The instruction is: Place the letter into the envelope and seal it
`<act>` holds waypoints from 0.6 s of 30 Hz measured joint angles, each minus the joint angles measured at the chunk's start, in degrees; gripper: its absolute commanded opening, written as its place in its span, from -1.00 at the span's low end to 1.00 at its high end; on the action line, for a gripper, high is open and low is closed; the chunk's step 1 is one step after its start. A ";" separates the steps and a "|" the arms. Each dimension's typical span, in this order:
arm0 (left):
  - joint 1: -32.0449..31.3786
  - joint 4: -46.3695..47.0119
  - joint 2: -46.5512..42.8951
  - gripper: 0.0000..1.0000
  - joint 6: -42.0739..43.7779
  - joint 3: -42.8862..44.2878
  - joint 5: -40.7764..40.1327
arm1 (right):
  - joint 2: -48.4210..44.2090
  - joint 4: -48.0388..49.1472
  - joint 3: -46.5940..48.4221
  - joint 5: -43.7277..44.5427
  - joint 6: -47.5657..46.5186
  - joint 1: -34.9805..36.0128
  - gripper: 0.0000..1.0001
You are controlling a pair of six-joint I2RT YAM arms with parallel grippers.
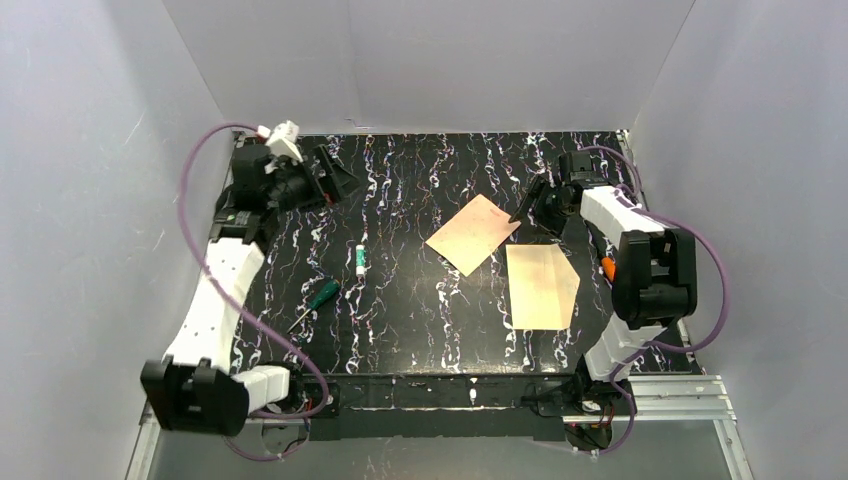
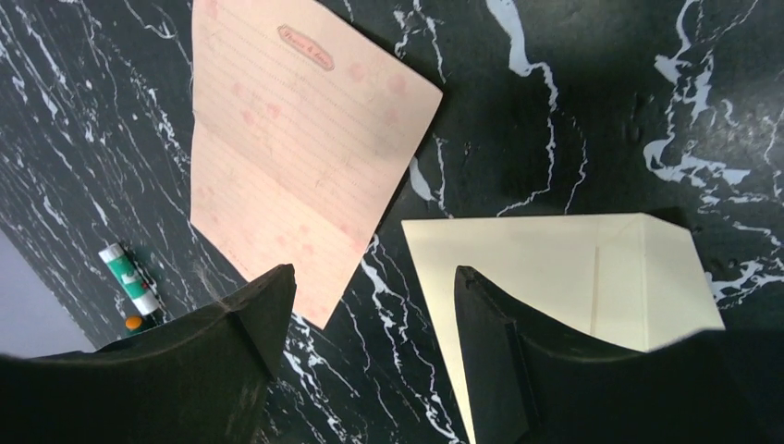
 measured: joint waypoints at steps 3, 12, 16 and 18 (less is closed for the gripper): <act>-3.19 4.70 7.15 0.73 -5.33 -2.27 1.16 | 1.25 2.60 -0.46 0.50 0.68 0.00 0.43; -18.34 17.57 39.93 0.41 -13.11 7.80 8.90 | 3.80 12.70 -4.79 -1.77 2.40 0.00 0.34; -22.01 19.10 49.88 0.26 -14.95 14.71 8.76 | 3.98 15.56 -7.06 -1.88 2.80 -0.02 0.33; -22.88 19.78 52.70 0.13 -15.67 16.31 8.68 | 4.20 16.98 -7.63 -1.92 2.78 -0.04 0.32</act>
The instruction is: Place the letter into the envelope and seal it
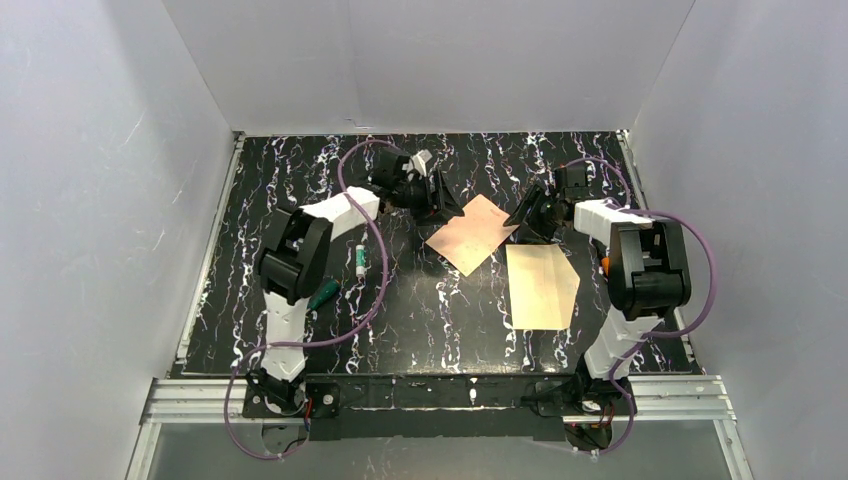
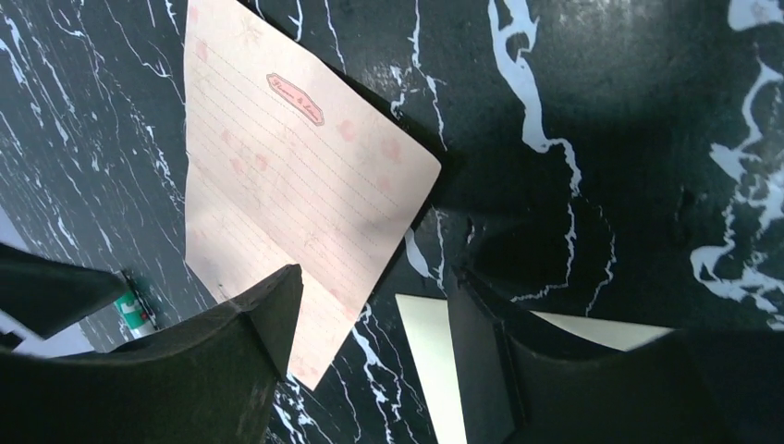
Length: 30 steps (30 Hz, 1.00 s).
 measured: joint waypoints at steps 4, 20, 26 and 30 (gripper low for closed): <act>-0.87 1.03 4.57 -0.03 -0.20 0.96 0.46 | 1.73 3.93 -0.55 -1.44 -0.04 0.02 0.29; -1.62 -1.62 6.10 -0.23 1.03 -3.50 -2.78 | 6.14 49.40 -18.82 -17.79 13.14 -0.11 0.06; -1.62 -3.56 5.55 -0.15 1.07 -3.45 -3.37 | 8.74 59.58 -22.45 -18.56 19.71 -0.09 -0.79; -1.62 -6.38 4.98 0.03 1.95 -2.45 -3.41 | 8.74 60.89 -21.70 -18.47 20.52 -0.07 -0.97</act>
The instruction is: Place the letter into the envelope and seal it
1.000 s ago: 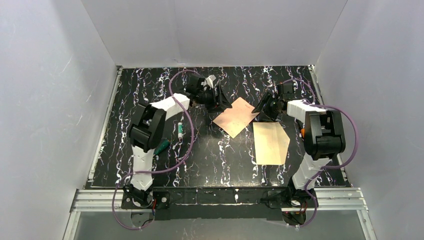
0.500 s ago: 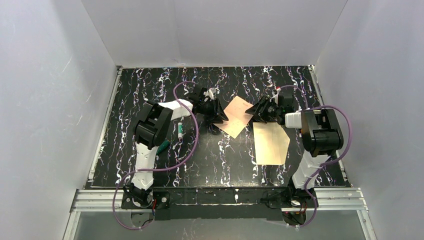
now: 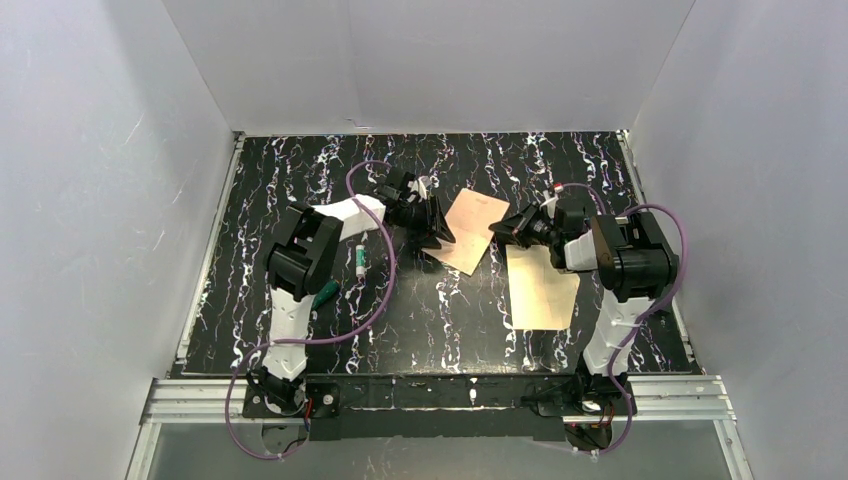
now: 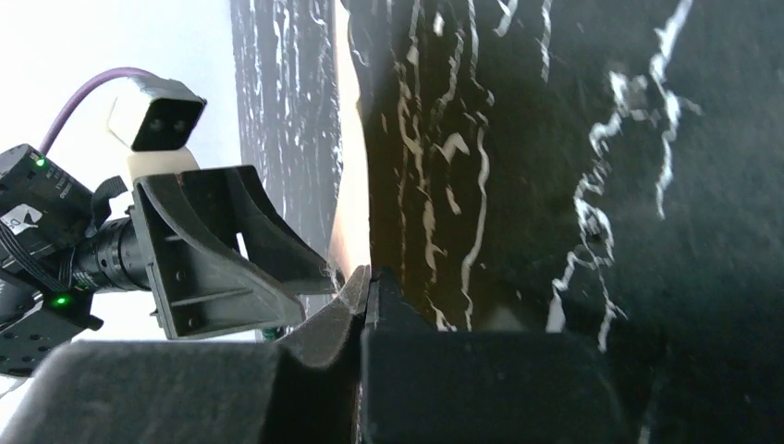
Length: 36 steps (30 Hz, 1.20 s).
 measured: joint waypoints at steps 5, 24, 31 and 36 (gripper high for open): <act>0.85 -6.91 -3.02 0.88 3.13 2.64 -0.52 | -0.48 -0.76 4.70 -0.76 0.04 0.02 -0.97; 16.04 -7.08 -41.00 0.97 16.31 8.83 7.76 | -28.33 -7.98 27.41 -15.91 6.62 2.73 -0.97; 16.02 -0.09 -41.07 0.89 10.80 5.44 15.87 | -30.64 -9.81 35.15 -19.02 8.50 9.35 -0.97; 16.02 7.45 -41.05 0.65 2.29 5.44 23.61 | -33.11 -9.92 36.65 -19.17 9.81 10.21 -0.97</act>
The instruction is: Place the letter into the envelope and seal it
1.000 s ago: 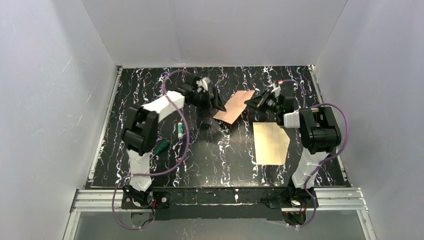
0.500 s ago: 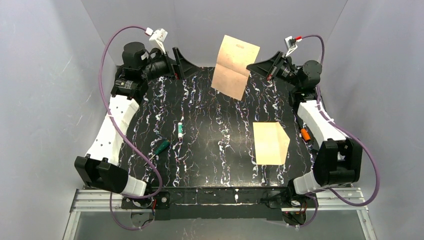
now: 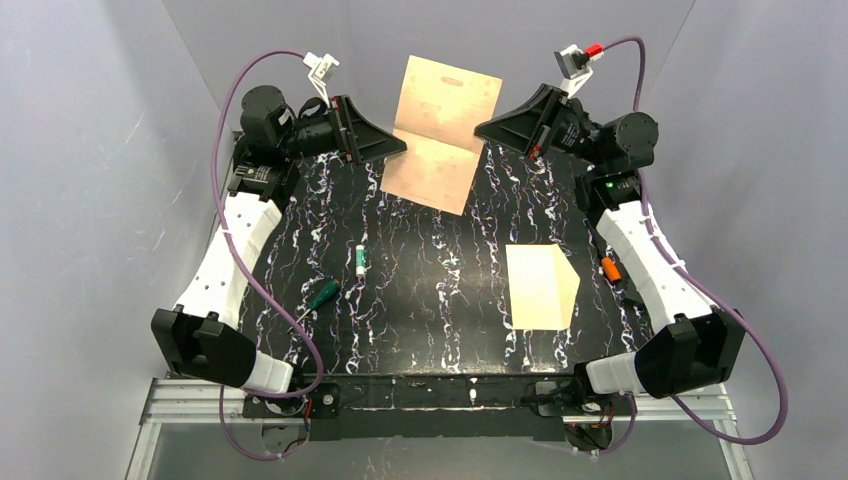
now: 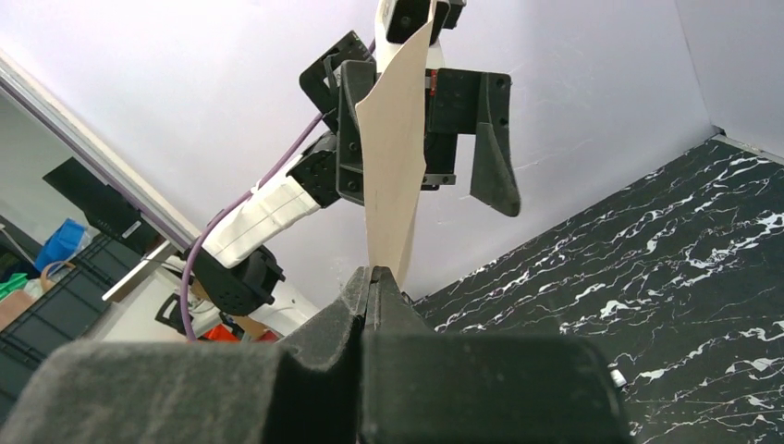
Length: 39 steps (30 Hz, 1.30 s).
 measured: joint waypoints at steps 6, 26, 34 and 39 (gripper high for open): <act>-0.74 8.85 -0.79 0.02 -10.38 0.02 6.80 | -0.68 0.52 0.02 1.84 2.38 0.02 -0.97; -0.24 14.78 -2.91 -1.00 -15.19 -0.39 8.33 | -7.19 -19.32 0.24 19.80 -8.57 0.42 0.66; 0.31 14.84 -5.09 -1.00 -14.60 -2.34 9.44 | -16.15 -35.71 -3.06 45.03 -7.93 0.28 0.53; 0.26 14.88 -7.04 -1.00 -14.43 -2.58 10.36 | -8.28 -38.38 -1.68 41.86 -5.86 0.35 0.46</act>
